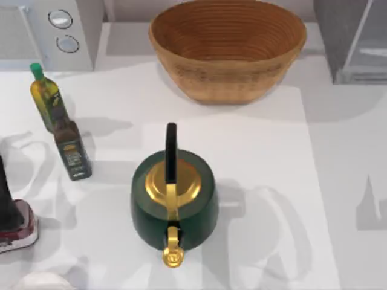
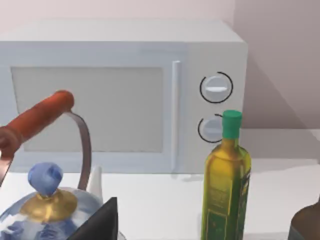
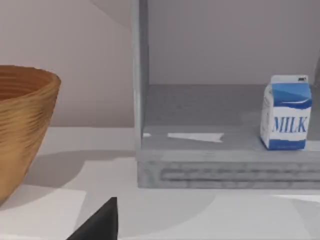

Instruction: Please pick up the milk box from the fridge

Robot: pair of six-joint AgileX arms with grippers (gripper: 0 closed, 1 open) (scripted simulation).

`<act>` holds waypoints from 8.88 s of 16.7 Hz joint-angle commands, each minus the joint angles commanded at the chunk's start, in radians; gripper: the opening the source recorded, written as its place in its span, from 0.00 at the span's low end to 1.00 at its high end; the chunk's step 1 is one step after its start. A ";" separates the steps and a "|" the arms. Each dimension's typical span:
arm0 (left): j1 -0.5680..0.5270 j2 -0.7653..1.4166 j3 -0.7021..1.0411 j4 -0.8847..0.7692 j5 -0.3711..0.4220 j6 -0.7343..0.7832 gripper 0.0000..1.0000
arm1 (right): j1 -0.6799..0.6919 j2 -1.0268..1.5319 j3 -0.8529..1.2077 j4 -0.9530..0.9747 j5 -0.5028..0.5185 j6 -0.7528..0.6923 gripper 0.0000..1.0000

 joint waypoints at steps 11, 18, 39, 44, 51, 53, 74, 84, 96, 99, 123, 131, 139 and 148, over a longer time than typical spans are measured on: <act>0.000 0.000 0.000 0.000 0.000 0.000 1.00 | -0.205 0.400 0.148 0.448 -0.228 -0.057 1.00; 0.000 0.000 0.000 0.000 0.000 0.000 1.00 | -0.450 1.135 0.158 1.046 -0.418 -0.042 1.00; 0.000 0.000 0.000 0.000 0.000 0.000 1.00 | -0.539 1.728 0.250 1.610 -0.507 0.010 1.00; 0.000 0.000 0.000 0.000 0.000 0.000 1.00 | -0.419 1.755 0.485 1.490 -0.497 0.003 1.00; 0.000 0.000 0.000 0.000 0.000 0.000 1.00 | -0.240 2.020 0.801 1.231 -0.376 0.002 1.00; 0.000 0.000 0.000 0.000 0.000 0.000 1.00 | -0.252 2.089 0.846 1.197 -0.335 -0.007 1.00; 0.000 0.000 0.000 0.000 0.000 0.000 1.00 | -0.264 2.289 1.136 1.058 -0.231 -0.023 1.00; 0.000 0.000 0.000 0.000 0.000 0.000 1.00 | -0.283 2.313 1.160 1.055 -0.243 -0.025 0.62; 0.000 0.000 0.000 0.000 0.000 0.000 1.00 | -0.283 2.313 1.160 1.055 -0.243 -0.025 0.00; 0.000 0.000 0.000 0.000 0.000 0.000 1.00 | -0.283 2.313 1.160 1.055 -0.243 -0.025 0.00; 0.000 0.000 0.000 0.000 0.000 0.000 1.00 | -0.287 2.056 1.045 0.947 -0.236 -0.037 0.00; 0.000 0.000 0.000 0.000 0.000 0.000 1.00 | -0.353 1.916 0.760 1.104 -0.307 -0.029 0.00; 0.000 0.000 0.000 0.000 0.000 0.000 1.00 | -0.352 1.911 0.733 1.079 -0.319 -0.026 0.00; 0.000 0.000 0.000 0.000 0.000 0.000 1.00 | -0.282 1.374 0.542 0.789 -0.200 -0.023 0.00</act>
